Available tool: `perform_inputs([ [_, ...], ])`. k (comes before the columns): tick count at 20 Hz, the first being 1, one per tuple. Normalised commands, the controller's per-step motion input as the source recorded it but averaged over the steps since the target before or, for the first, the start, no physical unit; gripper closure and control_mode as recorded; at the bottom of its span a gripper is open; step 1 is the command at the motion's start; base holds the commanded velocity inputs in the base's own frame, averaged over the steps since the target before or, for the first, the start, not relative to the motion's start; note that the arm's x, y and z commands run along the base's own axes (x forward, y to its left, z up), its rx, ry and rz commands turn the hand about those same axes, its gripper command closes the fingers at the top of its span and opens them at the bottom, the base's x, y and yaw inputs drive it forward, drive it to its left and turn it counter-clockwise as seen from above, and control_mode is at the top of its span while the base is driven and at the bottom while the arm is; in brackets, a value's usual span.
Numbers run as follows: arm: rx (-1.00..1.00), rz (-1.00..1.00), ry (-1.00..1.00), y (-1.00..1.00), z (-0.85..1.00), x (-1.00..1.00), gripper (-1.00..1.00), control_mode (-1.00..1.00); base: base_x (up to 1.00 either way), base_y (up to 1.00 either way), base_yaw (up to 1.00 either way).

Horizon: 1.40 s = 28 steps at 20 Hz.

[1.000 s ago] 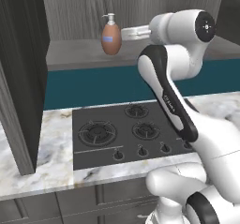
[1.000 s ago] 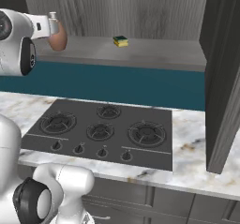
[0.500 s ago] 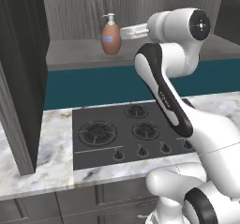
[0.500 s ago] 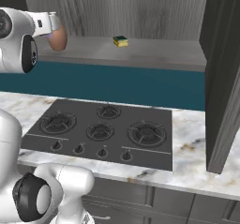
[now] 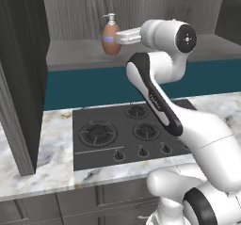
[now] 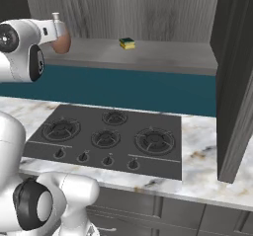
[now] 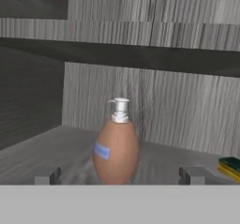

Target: Locate and retrieve the soap dispenser and sponge from the cabinet. Place them next to the sink.

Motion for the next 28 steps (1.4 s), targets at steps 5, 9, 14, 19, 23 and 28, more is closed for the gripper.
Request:
perform_inputs([
  [5, 0.00, 0.00, 0.10, 0.00, 0.03, 0.33, -1.00, -1.00, 0.00, 0.00, 0.00],
  [9, 0.00, -0.01, 0.03, 0.00, 0.00, 0.27, -1.00, -1.00, 0.00, 0.00, 0.00],
  [14, 0.00, 0.00, 0.00, 0.04, 0.00, 0.20, -1.00, -1.00, 0.00, 0.00, 0.00],
  [19, 0.00, 0.00, 0.00, 0.12, 0.00, 0.12, -1.00, -1.00, 0.00, 0.00, 0.00],
  [23, 0.00, 0.00, 0.00, 0.11, 0.00, 0.24, -1.00, -1.00, 0.00, 0.00, 0.00],
  [28, 0.00, 0.00, 0.02, 0.00, 0.00, 0.24, -1.00, -1.00, 0.00, 0.00, 0.00],
])
